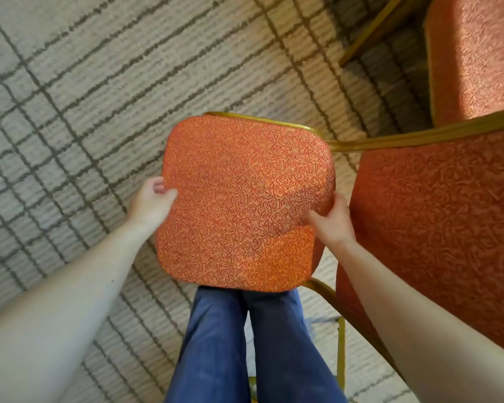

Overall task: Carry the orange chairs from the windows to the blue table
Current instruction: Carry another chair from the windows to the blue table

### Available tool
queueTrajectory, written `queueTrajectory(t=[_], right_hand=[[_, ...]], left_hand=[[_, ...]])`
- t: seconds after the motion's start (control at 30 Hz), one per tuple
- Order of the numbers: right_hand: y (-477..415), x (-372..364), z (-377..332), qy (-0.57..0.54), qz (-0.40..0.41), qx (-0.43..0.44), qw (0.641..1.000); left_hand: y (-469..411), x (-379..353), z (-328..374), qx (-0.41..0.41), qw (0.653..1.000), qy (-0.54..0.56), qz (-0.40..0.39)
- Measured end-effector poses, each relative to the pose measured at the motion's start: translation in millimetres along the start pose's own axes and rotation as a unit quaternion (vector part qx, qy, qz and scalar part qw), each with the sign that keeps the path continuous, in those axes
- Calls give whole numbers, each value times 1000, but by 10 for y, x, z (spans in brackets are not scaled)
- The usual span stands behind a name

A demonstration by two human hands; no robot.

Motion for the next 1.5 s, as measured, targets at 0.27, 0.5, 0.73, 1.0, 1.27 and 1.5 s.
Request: queueTrajectory(t=[0.27,0.5,0.73,1.0,1.27,1.5], right_hand=[[-485,-328,405,-93,48,-60,993],[-633,-381,621,-134,86,-72,985],[-686,-398,662,-212,64,-101,970],[-675,-362,635,-250,26,-140,958],[-472,-171,370,-241,22,-121,963],[98,328,-419,-203,18,-69,976]], left_hand=[[-454,-320,-129,-50,997,19,49],[-553,-402,-275,-32,993,87,74],[-700,-396,-367,33,987,155,1],[-685,-330,-306,70,991,118,2],[-420,-166,-217,31,990,138,21],[281,464,20,4,985,154,77]])
Point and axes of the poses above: each hand's wrist, its own y-axis away from the middle knuckle, its own x-axis out of the back of the hand, z = x × y, the point moved 1 cm from there along -y, towards the middle knuckle, and after that the axes turned 8 degrees about x, right-handed, at the moved point
